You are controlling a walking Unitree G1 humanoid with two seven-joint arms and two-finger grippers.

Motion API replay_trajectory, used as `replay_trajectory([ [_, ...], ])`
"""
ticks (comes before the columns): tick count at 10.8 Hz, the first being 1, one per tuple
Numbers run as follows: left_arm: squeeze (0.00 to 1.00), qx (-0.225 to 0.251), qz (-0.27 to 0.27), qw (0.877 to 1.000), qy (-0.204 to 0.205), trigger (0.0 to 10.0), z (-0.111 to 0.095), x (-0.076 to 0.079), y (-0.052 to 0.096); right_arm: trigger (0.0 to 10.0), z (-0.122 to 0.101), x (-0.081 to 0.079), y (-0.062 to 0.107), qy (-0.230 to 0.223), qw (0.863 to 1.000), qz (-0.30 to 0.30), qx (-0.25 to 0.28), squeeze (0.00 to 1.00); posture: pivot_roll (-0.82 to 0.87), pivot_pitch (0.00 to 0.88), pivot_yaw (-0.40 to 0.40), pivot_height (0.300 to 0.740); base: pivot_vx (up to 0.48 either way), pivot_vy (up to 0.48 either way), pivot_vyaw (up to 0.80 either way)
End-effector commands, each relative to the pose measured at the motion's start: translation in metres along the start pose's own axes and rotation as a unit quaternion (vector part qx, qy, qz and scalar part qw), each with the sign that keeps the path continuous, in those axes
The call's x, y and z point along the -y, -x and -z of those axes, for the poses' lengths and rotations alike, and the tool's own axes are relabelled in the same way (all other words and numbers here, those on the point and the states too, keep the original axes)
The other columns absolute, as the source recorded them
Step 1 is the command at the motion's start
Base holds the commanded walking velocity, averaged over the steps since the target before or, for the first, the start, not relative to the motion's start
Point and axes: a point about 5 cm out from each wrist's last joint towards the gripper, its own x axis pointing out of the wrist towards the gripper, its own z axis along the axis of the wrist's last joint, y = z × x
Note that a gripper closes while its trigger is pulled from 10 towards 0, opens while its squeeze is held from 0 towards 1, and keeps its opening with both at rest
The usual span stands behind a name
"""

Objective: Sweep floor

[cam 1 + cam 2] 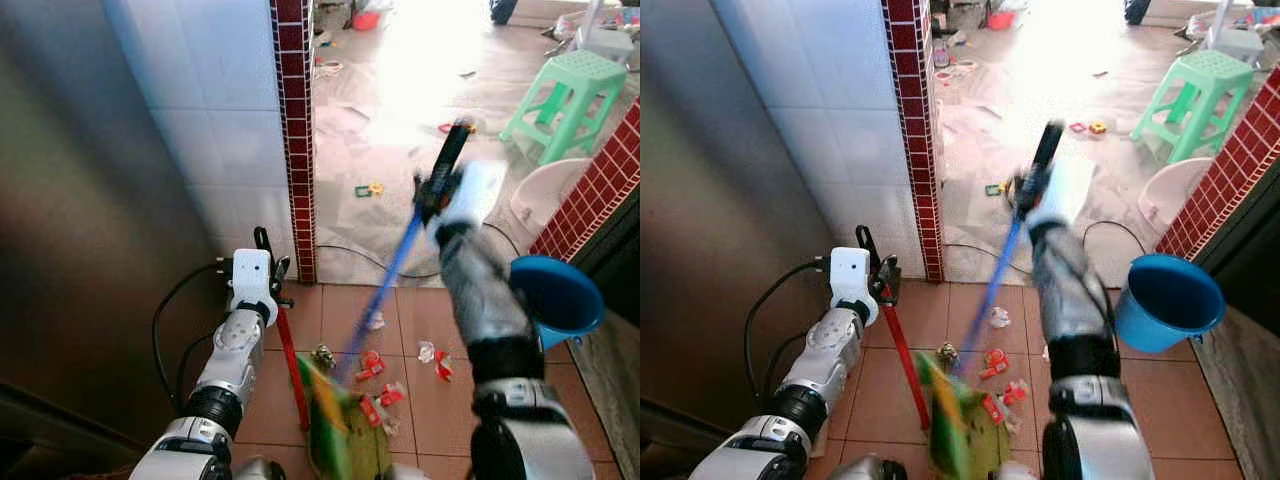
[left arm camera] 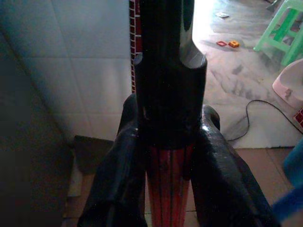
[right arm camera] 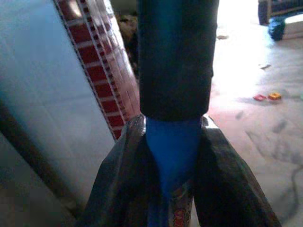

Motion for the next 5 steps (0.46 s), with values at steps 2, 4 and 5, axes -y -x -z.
replay_trajectory([
  [2, 0.0, -0.074, 0.002, 0.997, -0.033, 10.0, 0.028, -0.003, 0.009, 10.0, -0.053, -0.01, -0.009, 0.016, 0.996, -0.03, 0.087, 0.0, -0.14, 0.0, 0.072, 0.74, 0.0, 0.0, 0.0],
  [4, 0.0, -0.054, -0.002, 0.997, -0.052, 10.0, 0.022, -0.003, 0.008, 10.0, -0.064, -0.006, -0.008, 0.085, 0.989, -0.028, 0.117, 0.0, -0.15, 0.0, 0.068, 0.74, 0.0, 0.0, 0.0],
  [5, 0.0, 0.004, -0.005, 0.999, -0.05, 10.0, 0.003, -0.003, 0.005, 10.0, -0.057, 0.004, -0.005, 0.136, 0.984, -0.002, 0.115, 0.0, -0.15, 0.0, 0.067, 0.74, 0.0, 0.0, 0.0],
])
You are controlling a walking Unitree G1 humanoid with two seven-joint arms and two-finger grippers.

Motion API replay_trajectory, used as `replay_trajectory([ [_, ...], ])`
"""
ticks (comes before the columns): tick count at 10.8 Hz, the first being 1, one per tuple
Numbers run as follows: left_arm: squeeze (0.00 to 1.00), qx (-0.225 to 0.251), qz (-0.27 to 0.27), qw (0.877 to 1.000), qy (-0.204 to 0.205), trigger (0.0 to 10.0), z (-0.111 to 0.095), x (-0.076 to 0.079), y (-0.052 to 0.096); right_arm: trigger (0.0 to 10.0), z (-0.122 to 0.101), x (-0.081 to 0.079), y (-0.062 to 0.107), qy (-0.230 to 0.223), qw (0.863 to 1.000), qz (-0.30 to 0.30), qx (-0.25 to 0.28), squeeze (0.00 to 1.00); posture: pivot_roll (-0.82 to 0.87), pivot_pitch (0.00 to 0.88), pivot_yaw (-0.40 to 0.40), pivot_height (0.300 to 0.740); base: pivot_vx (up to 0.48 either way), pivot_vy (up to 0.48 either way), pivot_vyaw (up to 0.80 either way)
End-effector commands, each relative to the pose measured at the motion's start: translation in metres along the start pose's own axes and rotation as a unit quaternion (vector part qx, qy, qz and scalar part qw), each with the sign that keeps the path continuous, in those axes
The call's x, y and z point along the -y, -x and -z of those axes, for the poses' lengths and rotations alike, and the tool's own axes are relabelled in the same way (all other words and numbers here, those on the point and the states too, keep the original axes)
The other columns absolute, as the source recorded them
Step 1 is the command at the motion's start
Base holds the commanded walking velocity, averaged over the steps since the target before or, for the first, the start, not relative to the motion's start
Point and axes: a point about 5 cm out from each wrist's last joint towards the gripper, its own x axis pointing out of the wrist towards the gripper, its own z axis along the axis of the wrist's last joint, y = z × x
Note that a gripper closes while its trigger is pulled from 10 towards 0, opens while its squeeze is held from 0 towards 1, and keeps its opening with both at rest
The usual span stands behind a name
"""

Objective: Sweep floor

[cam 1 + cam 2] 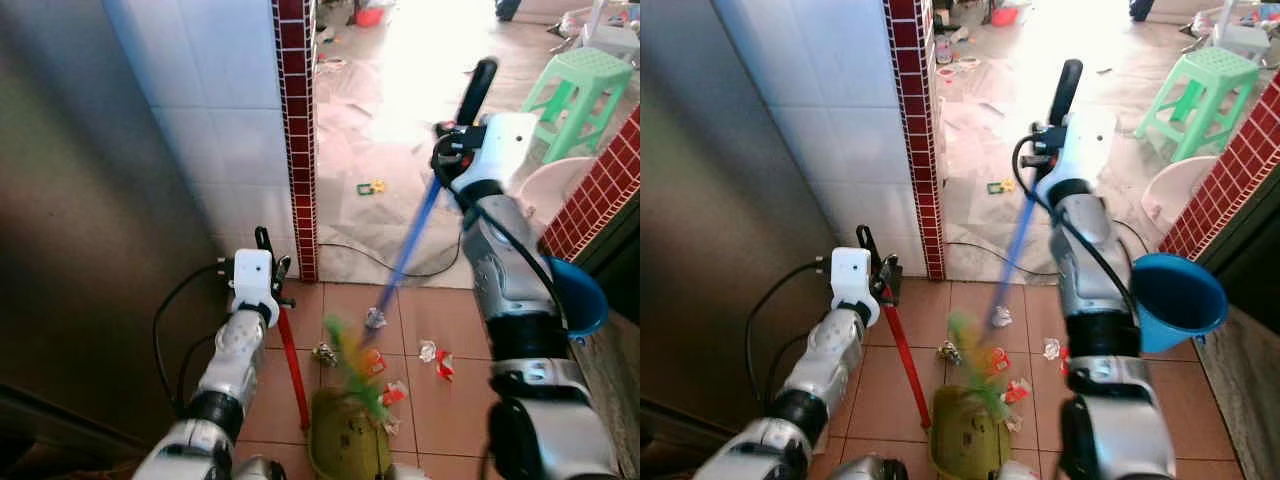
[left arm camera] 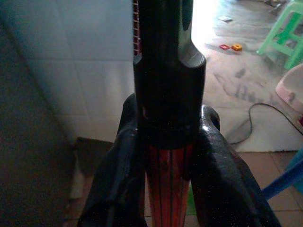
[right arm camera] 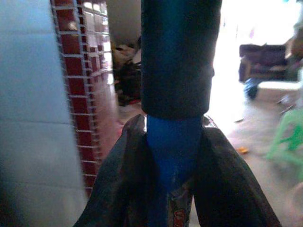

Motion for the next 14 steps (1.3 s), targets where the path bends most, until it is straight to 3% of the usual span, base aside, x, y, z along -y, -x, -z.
replay_trajectory([
  [1, 0.0, -0.005, -0.007, 0.999, -0.039, 10.0, 0.0, -0.008, 0.001, 10.0, -0.006, 0.001, 0.003, 0.037, 0.999, 0.004, 0.026, 0.0, -0.14, 0.0, 0.066, 0.74, 0.0, 0.0, 0.0],
  [3, 0.0, -0.035, -0.003, 0.998, -0.053, 10.0, 0.008, -0.011, 0.004, 10.0, 0.015, 0.002, 0.017, 0.076, 0.997, 0.004, 0.009, 0.0, -0.15, 0.0, 0.069, 0.74, 0.0, 0.0, 0.0],
  [5, 0.0, -0.079, 0.019, 0.991, -0.103, 10.0, 0.021, -0.011, 0.01, 10.0, 0.04, -0.005, 0.028, 0.076, 0.997, -0.003, -0.031, 0.0, -0.15, 0.0, 0.074, 0.74, 0.0, 0.0, 0.0],
  [6, 0.0, -0.085, 0.024, 0.99, -0.114, 10.0, 0.022, -0.012, 0.011, 10.0, 0.049, -0.009, 0.032, 0.066, 0.997, -0.007, -0.05, 0.0, -0.15, 0.0, 0.075, 0.74, 0.0, 0.0, 0.0],
  [7, 0.0, -0.115, 0.027, 0.98, -0.163, 10.0, 0.03, -0.017, 0.015, 10.0, 0.065, -0.02, 0.039, 0.031, 0.996, -0.021, -0.087, 0.0, -0.14, 0.0, 0.076, 0.74, 0.0, 0.0, 0.0],
  [8, 0.0, -0.131, 0.021, 0.976, -0.175, 10.0, 0.035, -0.02, 0.017, 10.0, 0.073, -0.026, 0.041, -0.008, 0.994, -0.015, -0.111, 0.0, -0.14, 0.0, 0.076, 0.74, 0.0, 0.0, 0.0],
  [9, 0.0, -0.139, 0.005, 0.977, -0.16, 10.0, 0.038, -0.024, 0.018, 10.0, 0.076, -0.03, 0.041, -0.046, 0.991, -0.011, -0.125, 0.0, -0.14, 0.0, 0.077, 0.74, 0.0, 0.0, 0.0],
  [10, 0.0, -0.143, -0.016, 0.981, -0.133, 10.0, 0.04, -0.026, 0.019, 10.0, 0.068, -0.036, 0.035, -0.101, 0.987, -0.014, -0.127, 0.0, -0.14, 0.0, 0.076, 0.74, 0.0, 0.0, 0.0],
  [11, 0.0, -0.143, -0.03, 0.983, -0.112, 10.0, 0.04, -0.027, 0.018, 10.0, 0.055, -0.039, 0.027, -0.122, 0.986, -0.03, -0.112, 0.0, -0.14, 0.0, 0.078, 0.74, 0.0, 0.0, 0.0],
  [13, 0.0, -0.097, -0.045, 0.993, -0.059, 10.0, 0.025, -0.024, 0.011, 10.0, 0.023, -0.042, 0.012, -0.143, 0.985, -0.064, -0.067, 0.0, -0.14, 0.0, 0.077, 0.74, 0.0, 0.0, 0.0],
  [14, 0.0, -0.068, -0.047, 0.995, -0.048, 10.0, 0.015, -0.024, 0.007, 10.0, 0.006, -0.042, 0.006, -0.127, 0.988, -0.082, -0.031, 0.0, -0.14, 0.0, 0.077, 0.74, 0.0, 0.0, 0.0],
])
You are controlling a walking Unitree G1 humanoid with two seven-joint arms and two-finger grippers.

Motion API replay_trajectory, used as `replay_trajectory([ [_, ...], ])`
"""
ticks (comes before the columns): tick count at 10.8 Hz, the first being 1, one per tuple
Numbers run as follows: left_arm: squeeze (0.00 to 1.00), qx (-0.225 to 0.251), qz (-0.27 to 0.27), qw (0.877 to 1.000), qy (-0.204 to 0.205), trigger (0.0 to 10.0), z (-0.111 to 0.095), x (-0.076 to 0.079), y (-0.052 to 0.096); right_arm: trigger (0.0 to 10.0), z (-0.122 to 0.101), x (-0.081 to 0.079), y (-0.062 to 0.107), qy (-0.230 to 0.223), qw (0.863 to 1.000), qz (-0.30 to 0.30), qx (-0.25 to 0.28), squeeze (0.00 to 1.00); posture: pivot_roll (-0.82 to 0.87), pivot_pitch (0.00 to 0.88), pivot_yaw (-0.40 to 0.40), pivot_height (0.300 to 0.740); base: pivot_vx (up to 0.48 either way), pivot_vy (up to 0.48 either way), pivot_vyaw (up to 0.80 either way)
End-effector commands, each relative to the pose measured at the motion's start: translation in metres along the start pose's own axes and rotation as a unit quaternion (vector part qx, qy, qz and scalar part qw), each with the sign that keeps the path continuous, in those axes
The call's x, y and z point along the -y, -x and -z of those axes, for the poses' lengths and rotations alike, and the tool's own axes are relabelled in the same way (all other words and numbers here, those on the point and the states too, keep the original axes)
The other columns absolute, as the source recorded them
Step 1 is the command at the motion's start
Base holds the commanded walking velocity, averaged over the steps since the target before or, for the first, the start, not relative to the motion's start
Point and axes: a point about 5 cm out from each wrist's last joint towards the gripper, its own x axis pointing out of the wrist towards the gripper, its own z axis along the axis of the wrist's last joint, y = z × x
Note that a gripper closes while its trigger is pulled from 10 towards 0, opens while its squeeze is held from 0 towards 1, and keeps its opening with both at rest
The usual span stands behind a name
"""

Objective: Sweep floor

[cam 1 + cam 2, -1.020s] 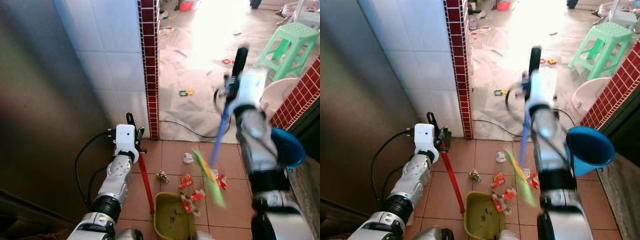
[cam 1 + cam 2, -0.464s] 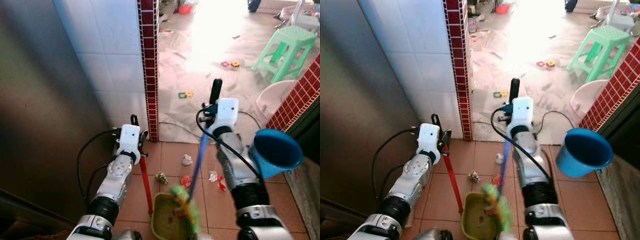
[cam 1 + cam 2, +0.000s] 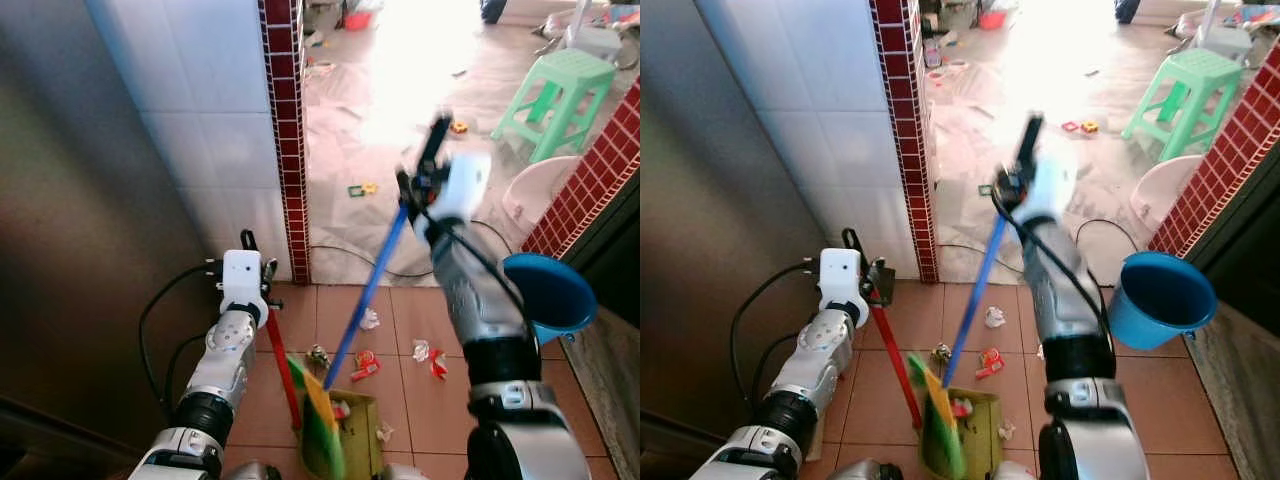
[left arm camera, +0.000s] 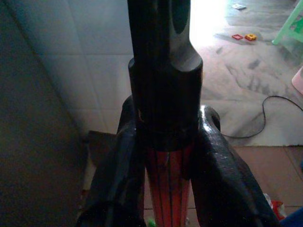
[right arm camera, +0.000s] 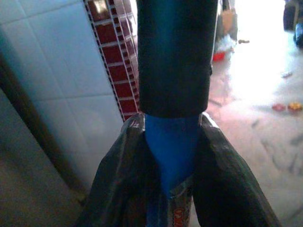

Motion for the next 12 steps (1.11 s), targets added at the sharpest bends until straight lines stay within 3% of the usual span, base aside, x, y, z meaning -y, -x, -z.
replay_trajectory([
  [1, 0.0, -0.033, -0.016, 0.999, -0.035, 10.0, 0.013, -0.011, 0.002, 10.0, -0.028, -0.006, -0.003, 0.024, 0.998, -0.016, 0.06, 0.0, -0.14, 0.0, 0.08, 0.74, 0.0, 0.0, 0.0],
  [5, 0.0, 0.011, -0.018, 1.0, -0.019, 10.0, -0.007, -0.016, 0.005, 10.0, -0.056, 0.029, 0.003, 0.153, 0.979, 0.057, 0.12, 0.0, -0.15, 0.0, 0.085, 0.74, 0.0, 0.0, 0.0],
  [6, 0.0, 0.017, -0.021, 0.999, -0.017, 10.0, -0.009, -0.018, 0.007, 10.0, -0.055, 0.033, 0.005, 0.158, 0.978, 0.066, 0.121, 0.0, -0.14, 0.0, 0.084, 0.74, 0.0, 0.0, 0.0],
  [7, 0.0, 0.04, -0.03, 0.999, -0.009, 10.0, -0.015, -0.021, 0.013, 10.0, -0.045, 0.038, 0.01, 0.156, 0.978, 0.082, 0.112, 0.0, -0.14, 0.0, 0.082, 0.74, 0.0, 0.0, 0.0],
  [9, 0.0, 0.099, -0.04, 0.994, 0.006, 10.0, -0.029, -0.027, 0.023, 10.0, -0.016, 0.032, 0.02, 0.175, 0.978, 0.083, 0.084, 0.0, -0.14, 0.0, 0.085, 0.74, 0.0, 0.0, 0.0],
  [10, 0.0, 0.113, -0.027, 0.993, 0.015, 10.0, -0.035, -0.025, 0.025, 10.0, 0.001, 0.031, 0.024, 0.159, 0.981, 0.091, 0.058, 0.0, -0.13, 0.0, 0.082, 0.74, 0.0, 0.0, -0.54],
  [12, 0.0, 0.103, -0.018, 0.994, 0.022, 10.0, -0.033, -0.022, 0.024, 10.0, 0.007, 0.025, 0.023, 0.152, 0.984, 0.081, 0.055, 0.0, -0.15, 0.0, 0.1, 0.74, 0.0, 0.0, -0.8],
])
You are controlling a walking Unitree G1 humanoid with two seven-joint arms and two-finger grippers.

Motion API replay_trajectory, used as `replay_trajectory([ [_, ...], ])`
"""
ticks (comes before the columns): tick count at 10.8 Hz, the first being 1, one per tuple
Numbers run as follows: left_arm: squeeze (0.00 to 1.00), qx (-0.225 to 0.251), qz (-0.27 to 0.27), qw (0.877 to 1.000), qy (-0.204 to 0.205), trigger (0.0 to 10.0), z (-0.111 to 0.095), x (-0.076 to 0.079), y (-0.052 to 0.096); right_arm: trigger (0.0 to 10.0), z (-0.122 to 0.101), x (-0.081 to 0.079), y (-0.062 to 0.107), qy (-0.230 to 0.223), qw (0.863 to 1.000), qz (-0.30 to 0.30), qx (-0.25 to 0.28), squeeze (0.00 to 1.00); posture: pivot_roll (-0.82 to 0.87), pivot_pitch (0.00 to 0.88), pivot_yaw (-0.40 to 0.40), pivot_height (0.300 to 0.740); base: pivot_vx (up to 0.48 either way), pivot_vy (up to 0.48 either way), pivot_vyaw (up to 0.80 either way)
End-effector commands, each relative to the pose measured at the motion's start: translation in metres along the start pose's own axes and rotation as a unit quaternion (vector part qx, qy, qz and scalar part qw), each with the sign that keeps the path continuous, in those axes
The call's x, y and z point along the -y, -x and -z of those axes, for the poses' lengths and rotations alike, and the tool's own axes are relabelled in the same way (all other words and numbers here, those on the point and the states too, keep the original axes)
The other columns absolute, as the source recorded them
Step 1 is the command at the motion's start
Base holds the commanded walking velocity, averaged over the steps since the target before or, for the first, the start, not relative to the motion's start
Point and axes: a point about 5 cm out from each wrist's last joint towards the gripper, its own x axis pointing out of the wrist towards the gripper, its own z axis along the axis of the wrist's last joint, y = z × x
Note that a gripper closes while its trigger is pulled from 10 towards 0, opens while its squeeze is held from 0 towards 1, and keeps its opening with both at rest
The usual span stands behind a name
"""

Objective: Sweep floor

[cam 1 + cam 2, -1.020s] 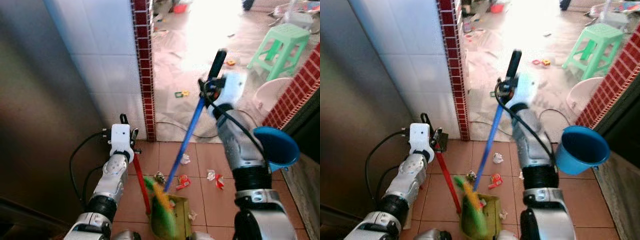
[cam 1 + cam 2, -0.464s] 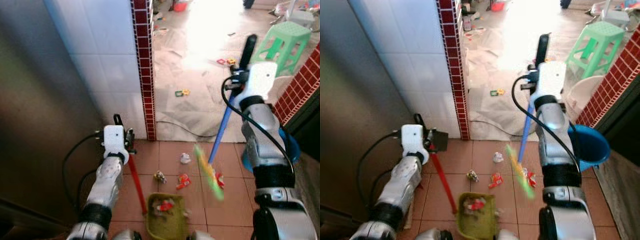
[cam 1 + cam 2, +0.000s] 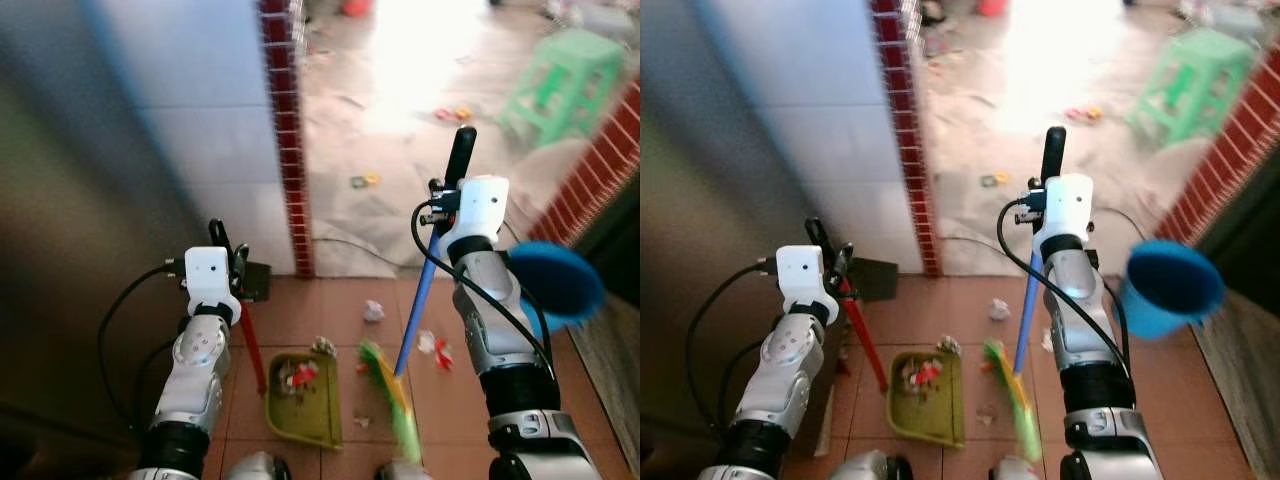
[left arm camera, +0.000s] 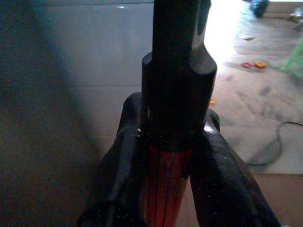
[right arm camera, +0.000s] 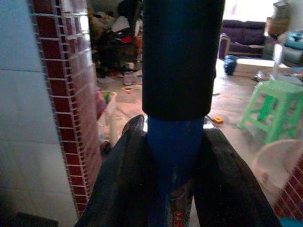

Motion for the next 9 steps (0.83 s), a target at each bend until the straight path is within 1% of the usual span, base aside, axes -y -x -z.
replay_trajectory([
  [1, 0.0, 0.021, 0.012, 1.0, 0.012, 10.0, -0.01, 0.004, -0.004, 10.0, -0.014, -0.002, -0.006, 0.003, 0.999, -0.001, 0.033, 0.0, -0.15, 0.0, 0.105, 0.74, 0.0, 0.0, -0.8],
  [2, 0.0, 0.023, 0.018, 0.999, 0.013, 10.0, -0.012, 0.007, -0.005, 10.0, -0.012, -0.005, -0.008, -0.005, 1.0, -0.004, 0.029, 0.0, -0.15, 0.0, 0.105, 0.74, 0.0, -0.251, -0.8],
  [3, 0.0, 0.03, 0.026, 0.999, 0.011, 10.0, -0.016, 0.012, -0.007, 10.0, -0.012, -0.008, -0.011, -0.005, 1.0, -0.007, 0.03, 0.0, -0.14, 0.0, 0.094, 0.74, 0.0, -0.259, -0.49],
  [5, 0.0, 0.037, 0.026, 0.999, 0.011, 10.0, -0.019, 0.013, -0.009, 10.0, -0.008, -0.01, -0.01, -0.003, 1.0, -0.015, 0.025, 0.0, -0.12, 0.0, 0.081, 0.74, 0.0, -0.287, 0.0],
  [7, 0.0, 0.035, 0.027, 0.999, 0.009, 10.0, -0.017, 0.013, -0.008, 10.0, -0.006, -0.01, -0.01, 0.0, 1.0, -0.022, 0.022, 0.0, -0.12, 0.0, 0.072, 0.74, 0.0, -0.292, 0.0],
  [9, 0.0, 0.033, 0.029, 0.999, 0.014, 10.0, -0.016, 0.017, -0.007, 10.0, -0.006, -0.013, -0.009, 0.008, 0.999, -0.033, 0.025, 0.0, -0.12, 0.0, 0.067, 0.74, 0.0, -0.3, 0.0],
])
